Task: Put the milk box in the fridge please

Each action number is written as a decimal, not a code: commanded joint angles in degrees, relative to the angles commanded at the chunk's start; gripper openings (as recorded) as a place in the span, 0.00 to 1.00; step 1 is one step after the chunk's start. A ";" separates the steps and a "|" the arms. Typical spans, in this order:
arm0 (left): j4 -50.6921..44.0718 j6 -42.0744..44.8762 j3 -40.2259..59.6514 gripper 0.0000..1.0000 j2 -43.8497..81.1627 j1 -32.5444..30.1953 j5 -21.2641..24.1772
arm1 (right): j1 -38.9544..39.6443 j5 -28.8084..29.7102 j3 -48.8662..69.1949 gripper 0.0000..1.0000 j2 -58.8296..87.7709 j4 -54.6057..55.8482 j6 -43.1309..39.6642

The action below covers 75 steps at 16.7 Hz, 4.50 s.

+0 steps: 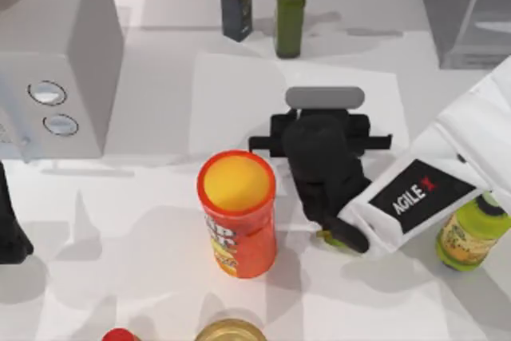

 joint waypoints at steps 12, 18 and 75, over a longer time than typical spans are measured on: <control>0.00 0.00 0.00 1.00 0.00 0.00 0.00 | -0.29 -0.18 2.34 0.00 -9.36 -10.38 0.33; 0.00 0.00 0.00 1.00 0.00 0.00 0.00 | -0.23 -0.34 3.74 0.00 -17.09 -23.11 -0.21; 0.00 0.00 0.00 1.00 0.00 0.00 0.00 | -46.86 -47.76 -37.28 0.00 -100.13 -23.75 -16.60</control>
